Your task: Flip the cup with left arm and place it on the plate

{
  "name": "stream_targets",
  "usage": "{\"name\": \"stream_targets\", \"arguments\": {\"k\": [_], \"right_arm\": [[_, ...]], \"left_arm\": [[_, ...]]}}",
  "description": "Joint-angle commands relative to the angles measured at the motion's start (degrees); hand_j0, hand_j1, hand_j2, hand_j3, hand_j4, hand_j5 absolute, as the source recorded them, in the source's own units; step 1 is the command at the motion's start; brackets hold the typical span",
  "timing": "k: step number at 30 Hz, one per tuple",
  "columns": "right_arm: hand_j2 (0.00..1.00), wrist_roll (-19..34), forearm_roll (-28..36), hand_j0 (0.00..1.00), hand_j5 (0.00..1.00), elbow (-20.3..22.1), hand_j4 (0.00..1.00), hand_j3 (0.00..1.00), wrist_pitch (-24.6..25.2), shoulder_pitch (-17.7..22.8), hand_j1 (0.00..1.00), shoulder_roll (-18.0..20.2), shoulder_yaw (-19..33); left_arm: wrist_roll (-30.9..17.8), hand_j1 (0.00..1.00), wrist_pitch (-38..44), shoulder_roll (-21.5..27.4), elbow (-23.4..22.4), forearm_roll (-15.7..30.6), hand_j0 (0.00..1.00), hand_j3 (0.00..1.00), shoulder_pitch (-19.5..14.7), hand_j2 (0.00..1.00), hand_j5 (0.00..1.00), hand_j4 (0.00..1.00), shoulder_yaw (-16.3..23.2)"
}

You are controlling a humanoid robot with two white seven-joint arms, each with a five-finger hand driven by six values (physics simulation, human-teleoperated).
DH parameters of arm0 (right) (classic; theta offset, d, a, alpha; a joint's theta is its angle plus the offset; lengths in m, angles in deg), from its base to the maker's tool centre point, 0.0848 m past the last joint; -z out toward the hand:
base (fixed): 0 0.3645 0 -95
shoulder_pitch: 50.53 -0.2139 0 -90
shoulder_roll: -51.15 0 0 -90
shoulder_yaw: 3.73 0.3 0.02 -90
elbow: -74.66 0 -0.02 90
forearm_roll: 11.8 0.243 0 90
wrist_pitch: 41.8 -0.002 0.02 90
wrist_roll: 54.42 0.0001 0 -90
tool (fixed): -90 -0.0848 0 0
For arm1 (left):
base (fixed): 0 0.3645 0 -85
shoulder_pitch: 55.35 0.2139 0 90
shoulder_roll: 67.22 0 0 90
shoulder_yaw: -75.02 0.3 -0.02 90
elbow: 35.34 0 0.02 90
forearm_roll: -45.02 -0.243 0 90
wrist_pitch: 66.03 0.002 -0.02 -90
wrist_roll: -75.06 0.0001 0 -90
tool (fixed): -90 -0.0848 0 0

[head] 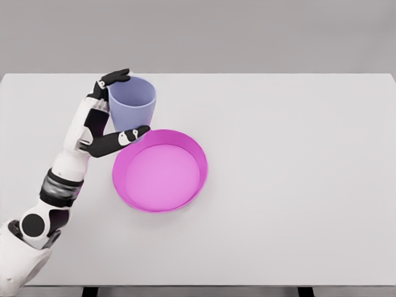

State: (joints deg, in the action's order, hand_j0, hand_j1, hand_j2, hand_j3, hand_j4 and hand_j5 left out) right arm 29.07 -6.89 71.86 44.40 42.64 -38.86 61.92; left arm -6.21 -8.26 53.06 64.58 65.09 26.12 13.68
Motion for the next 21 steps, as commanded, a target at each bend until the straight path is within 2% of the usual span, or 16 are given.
{"name": "stream_targets", "arguments": {"k": [1, 3, 8, 11, 14, 18, 21], "right_arm": [[1.0, 0.0, 0.0, 1.0, 1.0, 0.0, 1.0, 1.0, 0.0, 0.0, 1.0, 0.0, 0.0], [1.0, 0.0, 0.0, 1.0, 1.0, 0.0, 1.0, 1.0, 0.0, 0.0, 1.0, 0.0, 0.0], [1.0, 0.0, 0.0, 1.0, 1.0, 0.0, 1.0, 1.0, -0.1, 0.0, 1.0, 0.0, 0.0], [1.0, 0.0, 0.0, 1.0, 1.0, 0.0, 1.0, 1.0, 0.0, 0.0, 1.0, 0.0, 0.0], [1.0, 0.0, 0.0, 1.0, 1.0, 0.0, 1.0, 1.0, 0.0, 0.0, 1.0, 0.0, 0.0], [1.0, 0.0, 0.0, 1.0, 1.0, 0.0, 1.0, 1.0, 0.0, 0.0, 1.0, 0.0, 0.0], [1.0, 0.0, 0.0, 1.0, 1.0, 0.0, 1.0, 1.0, 0.0, 0.0, 1.0, 0.0, 0.0]], "left_arm": [[5.2, 0.61, -2.8, -2.4, -0.8, -4.3, 0.61, 0.61, 0.0, 0.61, 0.61, 0.61, 0.6], [7.1, 0.6, -2.8, -2.4, -1.7, -4.3, 0.6, 0.6, 0.2, 0.6, 0.6, 0.6, 4.0], [7.1, 0.6, -2.8, -2.5, -4.6, -4.2, 0.6, 0.6, 0.0, 0.6, 0.6, 0.6, 10.2], [7.1, 0.59, -2.8, -5.1, -7.9, -4.2, 0.59, 0.59, -0.2, 0.59, 0.59, 0.59, 11.1], [7.1, 0.6, -2.8, -5.4, -9.0, -4.1, 0.6, 0.6, -0.4, 0.6, 0.6, 0.6, 11.8], [7.2, 0.8, -2.8, -6.1, -9.0, -4.0, 0.8, 0.8, -0.4, 0.8, 0.8, 0.8, 11.8], [7.2, 0.86, -2.8, -6.1, -8.9, -3.8, 0.86, 0.86, -0.9, 0.86, 0.86, 0.86, 11.8]]}}
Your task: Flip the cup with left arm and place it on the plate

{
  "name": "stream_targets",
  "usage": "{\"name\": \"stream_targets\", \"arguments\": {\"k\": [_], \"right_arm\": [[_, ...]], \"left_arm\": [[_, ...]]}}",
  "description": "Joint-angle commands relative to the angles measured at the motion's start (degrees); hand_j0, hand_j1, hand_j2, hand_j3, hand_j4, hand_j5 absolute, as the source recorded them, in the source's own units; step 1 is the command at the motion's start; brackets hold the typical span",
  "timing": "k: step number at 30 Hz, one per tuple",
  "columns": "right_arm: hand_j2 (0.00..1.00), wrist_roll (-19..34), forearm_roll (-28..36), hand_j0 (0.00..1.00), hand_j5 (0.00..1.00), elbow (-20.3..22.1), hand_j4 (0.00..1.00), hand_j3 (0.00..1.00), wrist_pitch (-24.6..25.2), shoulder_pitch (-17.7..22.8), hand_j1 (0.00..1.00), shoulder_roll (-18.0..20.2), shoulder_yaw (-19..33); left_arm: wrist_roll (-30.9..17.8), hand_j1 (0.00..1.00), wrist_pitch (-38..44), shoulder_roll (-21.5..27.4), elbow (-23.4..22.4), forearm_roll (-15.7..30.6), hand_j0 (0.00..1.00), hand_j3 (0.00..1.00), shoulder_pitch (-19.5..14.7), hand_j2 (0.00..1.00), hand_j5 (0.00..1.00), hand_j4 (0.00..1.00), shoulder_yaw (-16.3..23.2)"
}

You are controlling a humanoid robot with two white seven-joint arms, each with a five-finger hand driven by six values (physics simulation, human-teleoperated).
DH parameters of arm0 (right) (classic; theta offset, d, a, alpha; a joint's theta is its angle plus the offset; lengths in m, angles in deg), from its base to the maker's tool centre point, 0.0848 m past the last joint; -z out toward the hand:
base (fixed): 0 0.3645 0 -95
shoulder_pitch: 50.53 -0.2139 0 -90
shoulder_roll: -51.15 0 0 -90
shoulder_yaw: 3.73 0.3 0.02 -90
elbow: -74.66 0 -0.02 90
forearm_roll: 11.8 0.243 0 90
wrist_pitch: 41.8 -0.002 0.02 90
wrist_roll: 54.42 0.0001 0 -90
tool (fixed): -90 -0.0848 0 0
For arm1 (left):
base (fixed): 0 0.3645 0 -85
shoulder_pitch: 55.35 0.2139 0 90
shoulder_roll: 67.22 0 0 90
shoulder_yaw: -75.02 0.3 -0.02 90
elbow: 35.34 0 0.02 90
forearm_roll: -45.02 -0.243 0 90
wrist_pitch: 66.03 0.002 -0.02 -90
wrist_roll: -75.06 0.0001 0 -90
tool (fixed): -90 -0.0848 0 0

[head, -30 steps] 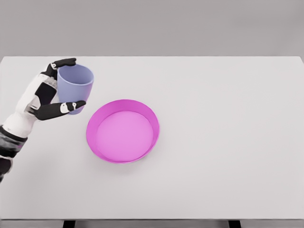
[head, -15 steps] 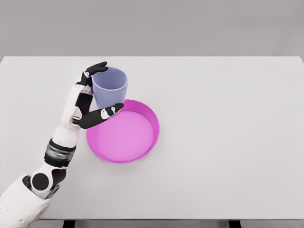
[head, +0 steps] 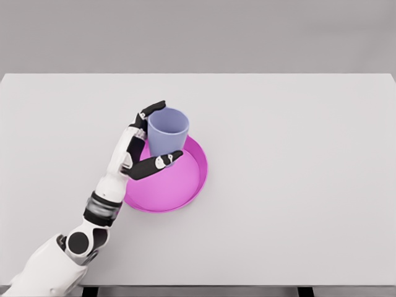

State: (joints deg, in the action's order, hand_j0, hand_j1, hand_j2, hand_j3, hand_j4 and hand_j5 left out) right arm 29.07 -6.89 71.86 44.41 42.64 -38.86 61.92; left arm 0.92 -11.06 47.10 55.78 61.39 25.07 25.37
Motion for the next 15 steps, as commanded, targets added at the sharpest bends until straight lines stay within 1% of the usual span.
{"name": "stream_targets", "arguments": {"k": [1, 5, 8, 9, 15], "right_arm": [[1.0, 0.0, 0.0, 1.0, 1.0, 0.0, 1.0, 1.0, 0.0, 0.0, 1.0, 0.0, 0.0], [1.0, 0.0, 0.0, 1.0, 1.0, 0.0, 1.0, 1.0, 0.0, 0.0, 1.0, 0.0, 0.0], [1.0, 0.0, 0.0, 1.0, 1.0, 0.0, 1.0, 1.0, -0.1, 0.0, 1.0, 0.0, 0.0], [1.0, 0.0, 0.0, 1.0, 1.0, 0.0, 1.0, 1.0, 0.0, 0.0, 1.0, 0.0, 0.0], [1.0, 0.0, 0.0, 1.0, 1.0, 0.0, 1.0, 1.0, 0.0, 0.0, 1.0, 0.0, 0.0]], "left_arm": [[0.0, 0.86, 0.0, -0.2, -0.1, 0.0, 0.86, 0.86, 0.0, 0.86, 0.86, 0.86, 0.1], [0.0, 0.88, 0.0, -0.6, 0.0, 0.2, 0.88, 0.88, -0.2, 0.88, 0.88, 0.88, 0.0], [0.0, 0.97, 0.0, -0.6, 0.3, 0.3, 0.97, 0.97, -0.1, 0.97, 0.97, 0.97, -0.1], [0.0, 0.98, 0.0, -0.5, 0.3, 0.3, 0.98, 0.98, -0.1, 0.98, 0.98, 0.98, -0.2], [0.1, 1.0, 0.0, -0.2, 0.4, 0.4, 1.0, 1.0, 0.1, 1.0, 1.0, 1.0, -0.5]]}}
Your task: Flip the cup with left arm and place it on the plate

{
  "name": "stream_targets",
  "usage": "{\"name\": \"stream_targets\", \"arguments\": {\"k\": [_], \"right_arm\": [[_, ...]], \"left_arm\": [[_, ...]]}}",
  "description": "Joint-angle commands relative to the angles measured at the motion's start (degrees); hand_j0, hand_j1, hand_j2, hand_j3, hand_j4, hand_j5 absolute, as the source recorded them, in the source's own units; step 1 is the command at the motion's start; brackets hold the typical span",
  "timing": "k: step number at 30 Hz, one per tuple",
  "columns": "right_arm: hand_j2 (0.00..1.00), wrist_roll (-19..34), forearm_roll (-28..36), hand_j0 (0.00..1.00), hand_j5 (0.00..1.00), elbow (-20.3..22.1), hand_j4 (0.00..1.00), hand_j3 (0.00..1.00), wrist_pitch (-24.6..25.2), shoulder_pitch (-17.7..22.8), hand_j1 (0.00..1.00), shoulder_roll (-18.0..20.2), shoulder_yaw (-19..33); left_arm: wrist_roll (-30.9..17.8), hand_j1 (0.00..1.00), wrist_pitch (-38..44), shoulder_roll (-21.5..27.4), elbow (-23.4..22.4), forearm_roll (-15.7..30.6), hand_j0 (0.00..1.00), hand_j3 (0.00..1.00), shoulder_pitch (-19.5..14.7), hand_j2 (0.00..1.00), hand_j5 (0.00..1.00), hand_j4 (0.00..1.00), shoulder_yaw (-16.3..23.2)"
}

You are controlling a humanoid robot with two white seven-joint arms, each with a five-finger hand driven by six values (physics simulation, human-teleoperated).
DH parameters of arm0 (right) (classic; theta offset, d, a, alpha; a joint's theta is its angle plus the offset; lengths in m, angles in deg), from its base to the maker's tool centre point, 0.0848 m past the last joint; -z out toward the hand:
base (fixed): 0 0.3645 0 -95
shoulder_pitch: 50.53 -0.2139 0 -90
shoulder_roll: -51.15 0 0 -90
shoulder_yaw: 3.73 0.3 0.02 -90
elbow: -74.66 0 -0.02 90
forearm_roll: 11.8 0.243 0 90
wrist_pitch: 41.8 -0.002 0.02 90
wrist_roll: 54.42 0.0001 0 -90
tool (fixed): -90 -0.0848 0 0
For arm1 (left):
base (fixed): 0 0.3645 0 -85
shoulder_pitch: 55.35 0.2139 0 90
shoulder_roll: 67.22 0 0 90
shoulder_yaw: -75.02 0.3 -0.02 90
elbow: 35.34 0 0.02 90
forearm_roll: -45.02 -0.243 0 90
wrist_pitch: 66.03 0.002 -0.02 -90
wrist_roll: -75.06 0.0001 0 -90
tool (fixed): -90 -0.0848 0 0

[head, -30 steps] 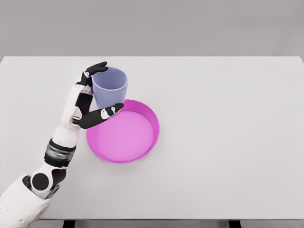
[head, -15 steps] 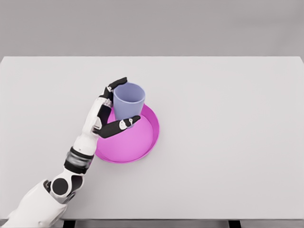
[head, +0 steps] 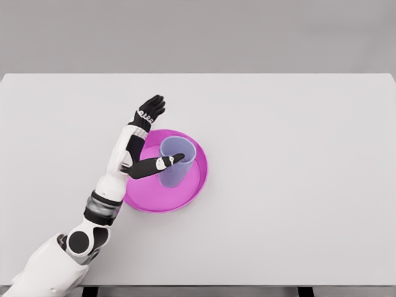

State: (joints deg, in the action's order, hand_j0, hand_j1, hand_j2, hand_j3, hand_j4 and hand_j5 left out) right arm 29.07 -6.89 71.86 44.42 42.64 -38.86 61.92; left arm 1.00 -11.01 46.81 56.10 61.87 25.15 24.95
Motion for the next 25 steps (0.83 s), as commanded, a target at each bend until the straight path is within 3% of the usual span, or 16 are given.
{"name": "stream_targets", "arguments": {"k": [1, 3, 4, 6, 8, 9, 11, 12, 14, 15, 16, 18, 20, 23, 25], "right_arm": [[1.0, 0.0, 0.0, 1.0, 1.0, 0.0, 1.0, 1.0, 0.0, 0.0, 1.0, 0.0, 0.0], [1.0, 0.0, 0.0, 1.0, 1.0, 0.0, 1.0, 1.0, -0.1, 0.0, 1.0, 0.0, 0.0], [1.0, 0.0, 0.0, 1.0, 1.0, 0.0, 1.0, 1.0, -0.1, 0.0, 1.0, 0.0, 0.0], [1.0, 0.0, 0.0, 1.0, 1.0, 0.0, 1.0, 1.0, 0.0, 0.0, 1.0, 0.0, 0.0], [1.0, 0.0, 0.0, 1.0, 1.0, 0.0, 1.0, 1.0, 0.0, 0.0, 1.0, 0.0, 0.0], [1.0, 0.0, 0.0, 1.0, 1.0, 0.0, 1.0, 1.0, -0.1, 0.0, 1.0, 0.0, 0.0], [1.0, 0.0, 0.0, 1.0, 1.0, 0.0, 1.0, 1.0, 0.0, 0.0, 1.0, 0.0, 0.0], [1.0, 0.0, 0.0, 1.0, 1.0, 0.0, 1.0, 1.0, 0.0, 0.0, 1.0, 0.0, 0.0], [1.0, 0.0, 0.0, 1.0, 1.0, 0.0, 1.0, 1.0, 0.0, 0.0, 1.0, 0.0, 0.0], [1.0, 0.0, 0.0, 1.0, 1.0, 0.0, 1.0, 1.0, 0.0, 0.0, 1.0, 0.0, 0.0], [1.0, 0.0, 0.0, 1.0, 1.0, 0.0, 1.0, 1.0, 0.0, 0.0, 1.0, 0.0, 0.0], [1.0, 0.0, 0.0, 1.0, 1.0, 0.0, 1.0, 1.0, 0.0, 0.0, 1.0, 0.0, 0.0], [1.0, 0.0, 0.0, 1.0, 1.0, 0.0, 1.0, 1.0, 0.0, 0.0, 1.0, 0.0, 0.0], [1.0, 0.0, 0.0, 1.0, 1.0, 0.0, 1.0, 1.0, 0.0, 0.0, 1.0, 0.0, 0.0], [1.0, 0.0, 0.0, 1.0, 1.0, 0.0, 1.0, 1.0, 0.0, 0.0, 1.0, 0.0, 0.0]], "left_arm": [[0.1, 1.0, 0.0, 0.2, 0.1, -0.1, 1.0, 1.0, 0.0, 1.0, 1.0, 1.0, -0.1], [0.1, 1.0, 0.0, 0.6, 0.6, 0.5, 1.0, 1.0, 0.0, 1.0, 1.0, 1.0, -0.3], [0.1, 1.0, 0.0, 1.6, 2.1, 3.1, 1.0, 1.0, 0.1, 1.0, 1.0, 1.0, -0.2], [0.1, 1.0, 0.0, 8.5, 6.9, 8.8, 1.0, 1.0, -1.2, 1.0, 1.0, 1.0, -0.2], [0.0, 1.0, 0.0, 18.1, 8.2, 11.9, 1.0, 1.0, -3.8, 1.0, 1.0, 1.0, 0.2], [-0.3, 1.0, 0.0, 22.9, 8.3, 11.8, 1.0, 1.0, -5.3, 1.0, 1.0, 1.0, 0.5], [-0.9, 1.0, 0.0, 26.0, 8.3, 11.4, 1.0, 1.0, -6.6, 1.0, 1.0, 1.0, 0.5], [-3.5, 1.0, 0.0, 26.7, 8.3, 10.7, 1.0, 1.0, -7.0, 1.0, 1.0, 1.0, 0.5], [-13.8, 1.0, 0.0, 31.0, 8.1, 4.7, 1.0, 1.0, -9.3, 1.0, 1.0, 1.0, 0.0], [-21.6, 1.0, 0.0, 33.0, 7.6, 0.4, 1.0, 1.0, -11.0, 1.0, 1.0, 1.0, -0.3], [-25.5, 1.0, 0.0, 34.9, 7.1, -3.2, 1.0, 1.0, -11.8, 1.0, 1.0, 1.0, -0.5], [-25.9, 1.0, 0.0, 37.0, 2.6, -7.3, 1.0, 1.0, -13.2, 1.0, 1.0, 1.0, -1.2], [-26.0, 1.0, 0.0, 38.3, -1.2, -4.0, 1.0, 1.0, -13.0, 1.0, 1.0, 1.0, -0.9], [-26.2, 1.0, 0.0, 40.3, -1.6, 2.3, 1.0, 1.0, -12.7, 1.0, 1.0, 1.0, -0.5], [-26.1, 1.0, 0.0, 40.2, -2.8, 2.4, 1.0, 1.0, -12.6, 1.0, 1.0, 1.0, -0.5]]}}
